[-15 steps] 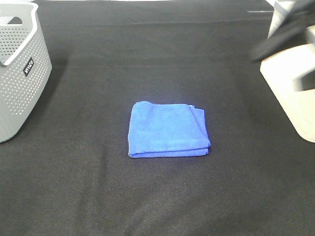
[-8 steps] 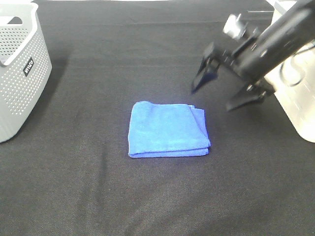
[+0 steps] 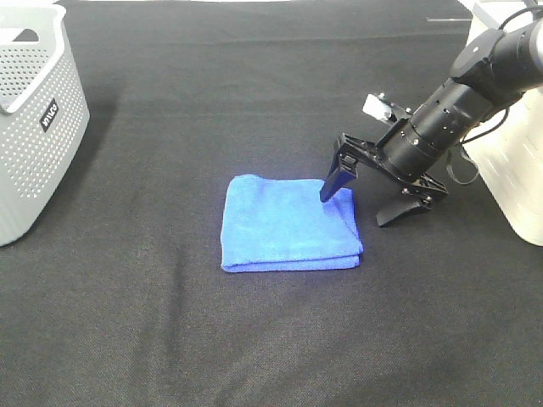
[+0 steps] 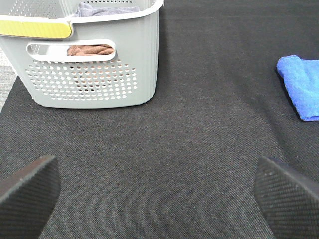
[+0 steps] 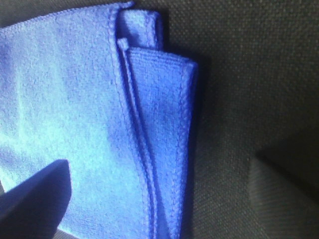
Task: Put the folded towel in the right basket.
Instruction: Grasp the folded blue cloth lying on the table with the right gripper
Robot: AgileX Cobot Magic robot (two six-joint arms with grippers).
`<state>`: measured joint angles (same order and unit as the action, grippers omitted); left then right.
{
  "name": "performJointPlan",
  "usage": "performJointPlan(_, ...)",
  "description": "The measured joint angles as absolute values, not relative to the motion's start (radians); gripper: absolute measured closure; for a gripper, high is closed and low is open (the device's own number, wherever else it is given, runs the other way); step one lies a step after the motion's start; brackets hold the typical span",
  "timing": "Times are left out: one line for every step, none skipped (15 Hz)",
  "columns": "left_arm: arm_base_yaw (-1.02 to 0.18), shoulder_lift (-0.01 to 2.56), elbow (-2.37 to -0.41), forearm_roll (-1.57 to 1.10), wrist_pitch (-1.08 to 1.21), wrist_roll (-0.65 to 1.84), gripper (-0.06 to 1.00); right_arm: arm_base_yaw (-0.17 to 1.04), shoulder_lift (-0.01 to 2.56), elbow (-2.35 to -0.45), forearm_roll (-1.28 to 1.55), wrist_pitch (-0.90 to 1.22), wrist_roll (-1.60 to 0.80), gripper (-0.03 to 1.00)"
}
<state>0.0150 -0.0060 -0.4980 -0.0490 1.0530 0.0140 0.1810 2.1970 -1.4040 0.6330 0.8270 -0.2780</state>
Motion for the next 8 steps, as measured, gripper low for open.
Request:
performJointPlan(0.015,-0.006,-0.498,-0.049,1.053,0.014,-0.03,0.181,2.203,-1.408,0.640,0.827,-0.278,0.02)
performJointPlan(0.015,-0.006,-0.498,-0.049,1.052,0.014,-0.03,0.200,2.218,-1.414,0.665,0.817,-0.278,0.03)
performJointPlan(0.015,-0.006,-0.498,-0.049,1.052,0.014,-0.03,0.200,2.218,-1.414,0.665,0.817,-0.278,0.03)
performJointPlan(0.015,-0.006,-0.498,-0.049,1.052,0.014,-0.03,0.230,2.235,-1.422,0.693,0.800,-0.278,0.05)
performJointPlan(0.015,-0.006,-0.498,-0.049,1.052,0.014,-0.03,0.271,2.254,-1.431,0.729,0.781,-0.278,0.07)
performJointPlan(0.015,-0.006,-0.498,-0.049,1.052,0.014,-0.03,0.320,2.274,-1.449,0.761,0.774,-0.278,0.10)
performJointPlan(0.015,-0.006,-0.498,-0.049,1.052,0.014,-0.03,0.356,2.288,-1.468,0.772,0.768,-0.278,0.17)
performJointPlan(0.015,-0.006,-0.498,-0.049,1.052,0.014,-0.03,0.383,2.297,-1.481,0.773,0.755,-0.278,0.29)
